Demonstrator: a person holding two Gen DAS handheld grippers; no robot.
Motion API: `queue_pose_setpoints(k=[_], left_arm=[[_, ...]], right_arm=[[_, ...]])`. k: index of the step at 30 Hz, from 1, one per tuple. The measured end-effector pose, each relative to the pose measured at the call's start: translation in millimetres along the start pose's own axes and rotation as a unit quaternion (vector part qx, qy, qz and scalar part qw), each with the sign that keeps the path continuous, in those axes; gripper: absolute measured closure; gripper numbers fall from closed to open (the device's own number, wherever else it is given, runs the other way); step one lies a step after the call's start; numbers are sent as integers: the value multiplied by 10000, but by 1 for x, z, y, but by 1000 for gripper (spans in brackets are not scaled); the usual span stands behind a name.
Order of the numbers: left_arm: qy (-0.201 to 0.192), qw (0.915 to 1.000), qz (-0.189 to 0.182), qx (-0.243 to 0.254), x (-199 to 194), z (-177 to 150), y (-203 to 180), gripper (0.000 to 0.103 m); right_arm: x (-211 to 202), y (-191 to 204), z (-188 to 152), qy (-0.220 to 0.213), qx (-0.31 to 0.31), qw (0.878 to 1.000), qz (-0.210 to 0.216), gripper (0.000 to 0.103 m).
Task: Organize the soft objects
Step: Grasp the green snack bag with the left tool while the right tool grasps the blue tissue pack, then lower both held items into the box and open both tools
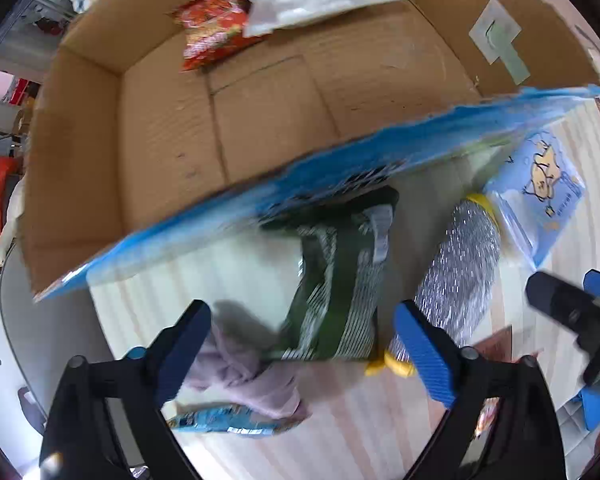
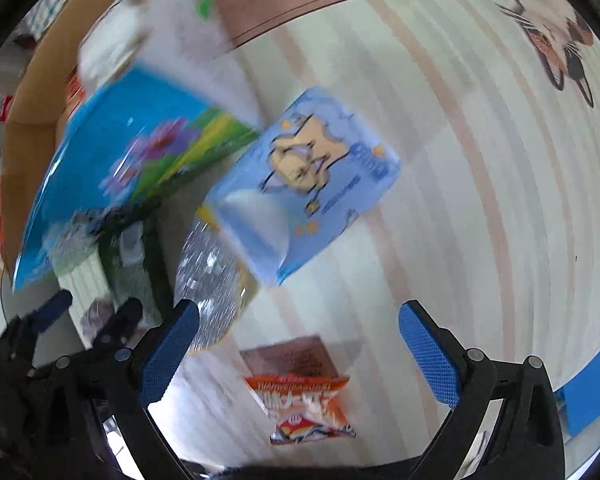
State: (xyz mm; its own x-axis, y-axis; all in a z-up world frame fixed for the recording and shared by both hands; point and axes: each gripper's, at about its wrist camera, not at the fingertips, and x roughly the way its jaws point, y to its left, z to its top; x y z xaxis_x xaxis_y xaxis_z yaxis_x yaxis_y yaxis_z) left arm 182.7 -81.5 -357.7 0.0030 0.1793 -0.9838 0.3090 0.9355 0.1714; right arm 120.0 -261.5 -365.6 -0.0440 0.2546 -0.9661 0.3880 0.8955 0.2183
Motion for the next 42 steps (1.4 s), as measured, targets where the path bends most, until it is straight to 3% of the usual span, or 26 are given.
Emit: queue_pose_setpoints(k=[1, 4, 7, 8, 9, 11, 13, 17, 19, 20, 22, 25, 30, 31, 32, 33, 35, 42], left_arm=[[89, 10000, -1, 4, 6, 4, -3, 36], [274, 9993, -225, -90, 16, 9, -4, 53], [350, 9984, -370, -230, 21, 7, -2, 56], [404, 9977, -447, -302, 22, 5, 0, 57], [467, 9969, -510, -377, 24, 4, 2, 58], [566, 9947, -674, -534, 27, 0, 9, 58], [687, 9904, -936, -752, 29, -3, 18, 58], [825, 9811, -1383, -1069, 30, -4, 31, 58], [824, 9773, -1536, -1207, 31, -2, 36, 57], [839, 9740, -1649, -1305, 33, 0, 39, 56], [877, 9676, -1858, -1465, 39, 4, 47, 48], [832, 9729, -1684, -1350, 43, 11, 59, 48], [797, 9822, -1404, -962, 41, 30, 38, 48], [782, 9830, -1367, -941, 39, 33, 35, 53], [755, 9828, -1388, -952, 36, 34, 33, 60], [738, 9827, -1390, -977, 28, 31, 26, 67], [662, 9837, -1346, -993, 22, 24, 21, 72], [313, 9783, -1696, -1151, -22, -5, 33, 79]], right_arm=[[0, -5, 4, -20, 152, 9998, 104, 4], [0, -14, 16, -66, 487, 9982, 344, 5], [7, -9, 27, -87, 527, 9978, 385, 5], [12, -6, 30, -66, 479, 9982, 365, 12], [15, -2, 32, -40, 434, 9986, 294, 28], [22, -1, 32, 128, 262, 9995, 149, 39], [21, -7, 26, 247, 36, 9997, -31, 44], [11, -27, 12, 569, -666, 9945, -576, 44], [0, -34, 9, 523, -876, 9925, -668, 33], [-7, -37, 8, 423, -924, 9921, -738, 20], [-20, -38, 13, 173, -899, 9937, -646, 17], [-16, -30, 27, 68, -742, 9963, -434, 17], [10, -8, 45, 199, -749, 9939, -778, 19], [12, -4, 44, 163, -753, 9927, -923, 24], [13, 0, 45, 126, -758, 9922, -982, 41], [15, 6, 39, 96, -746, 9918, -1030, 45], [10, 6, 29, 36, -737, 9919, -1033, 54], [-38, 1, 10, -72, -794, 9954, -528, 59]])
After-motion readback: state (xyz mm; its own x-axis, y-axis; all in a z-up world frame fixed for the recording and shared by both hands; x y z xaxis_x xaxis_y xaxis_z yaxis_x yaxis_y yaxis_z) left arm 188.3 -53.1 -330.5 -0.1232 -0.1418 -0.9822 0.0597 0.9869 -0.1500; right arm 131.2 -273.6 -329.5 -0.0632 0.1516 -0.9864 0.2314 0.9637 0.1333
